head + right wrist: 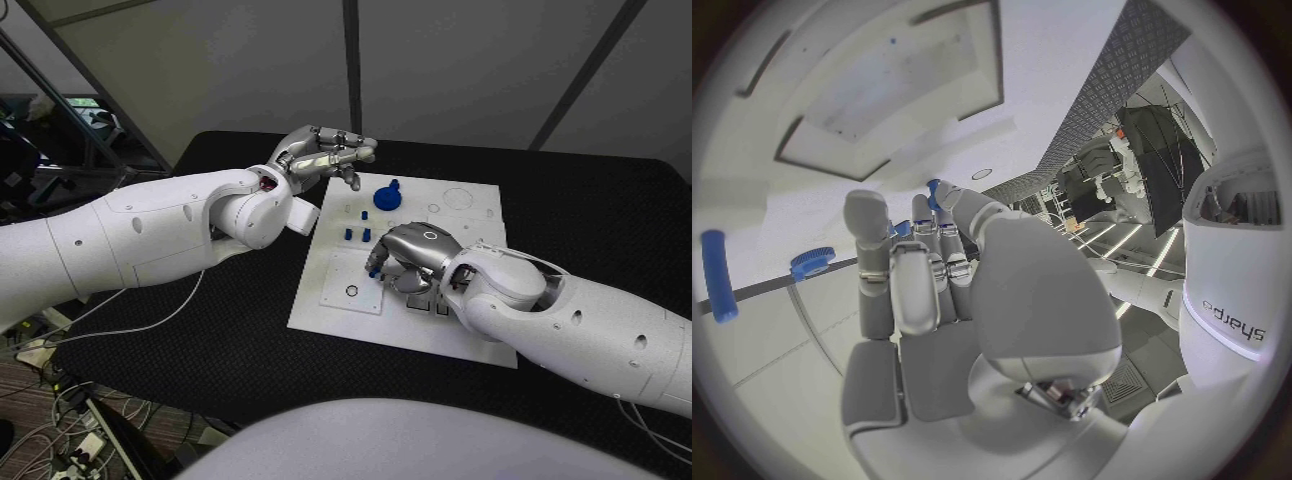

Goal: Assemble the parts on the task board

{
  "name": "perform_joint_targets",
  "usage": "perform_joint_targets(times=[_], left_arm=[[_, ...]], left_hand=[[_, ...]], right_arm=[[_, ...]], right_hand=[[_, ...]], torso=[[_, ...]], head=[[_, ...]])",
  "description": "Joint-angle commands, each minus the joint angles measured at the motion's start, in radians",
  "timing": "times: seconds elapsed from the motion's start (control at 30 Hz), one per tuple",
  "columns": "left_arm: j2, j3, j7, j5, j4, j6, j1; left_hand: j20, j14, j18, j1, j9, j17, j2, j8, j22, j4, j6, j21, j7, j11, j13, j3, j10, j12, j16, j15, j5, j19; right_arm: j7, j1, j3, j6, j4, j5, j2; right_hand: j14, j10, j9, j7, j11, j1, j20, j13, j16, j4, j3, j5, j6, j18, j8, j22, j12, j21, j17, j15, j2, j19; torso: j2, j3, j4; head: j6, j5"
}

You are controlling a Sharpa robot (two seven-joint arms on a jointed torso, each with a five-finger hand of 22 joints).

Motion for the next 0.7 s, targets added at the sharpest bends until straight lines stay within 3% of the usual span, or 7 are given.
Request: perform_joint_targets(times=[0.03, 0.43, 0.7], left_arm=[[0.001, 0.001, 0.0, -0.003, 0.001, 0.017, 0.002], [0.001, 0.001, -0.007, -0.003, 0.0, 0.025, 0.002], [0.001, 0.001, -0.013, -0.003, -0.001, 0.032, 0.002]], left_hand=[[0.003, -0.008, -0.019, 0.005, -0.002, -0.001, 0.005, -0.004, -0.002, -0.002, -0.005, -0.005, 0.005, 0.001, 0.001, -0.007, -0.009, -0.001, -0.001, 0.001, -0.002, 0.001], [0.003, -0.008, -0.019, 0.005, -0.002, -0.001, 0.005, -0.004, -0.002, -0.002, -0.005, -0.006, 0.005, 0.001, 0.001, -0.007, -0.009, -0.001, -0.001, 0.001, -0.002, 0.001], [0.003, -0.009, -0.019, 0.005, -0.002, -0.002, 0.005, -0.004, -0.002, -0.001, -0.005, -0.006, 0.005, 0.002, 0.001, -0.008, -0.009, -0.001, 0.0, 0.001, -0.002, 0.001]], right_arm=[[-0.011, -0.001, -0.003, 0.007, -0.003, -0.013, 0.004], [-0.003, -0.001, -0.012, 0.029, -0.007, -0.014, 0.01], [-0.008, -0.001, -0.014, 0.017, -0.009, -0.014, 0.006]], right_hand=[[0.045, -0.002, 0.0, 0.007, -0.001, -0.01, 0.001, -0.001, 0.004, 0.0, -0.003, 0.004, -0.01, -0.017, -0.011, -0.004, -0.004, 0.003, 0.001, 0.001, 0.0, -0.01], [0.043, -0.051, -0.003, 0.017, 0.013, -0.038, 0.012, -0.012, 0.007, 0.008, -0.019, 0.019, -0.043, -0.015, -0.03, -0.011, -0.007, -0.002, 0.0, 0.014, -0.022, -0.023], [0.037, -0.198, -0.009, 0.033, 0.042, -0.043, 0.031, -0.02, 0.003, 0.006, -0.024, 0.016, -0.082, -0.006, -0.031, -0.054, -0.005, -0.031, -0.016, 0.038, -0.037, -0.055]], torso=[[0.0, -0.0006, 0.0008], [0.0, -0.0007, 0.0013], [0.0, 0.0, 0.0004]], head=[[0.001, 0.0], [-0.001, -0.001], [-0.001, 0.001]])
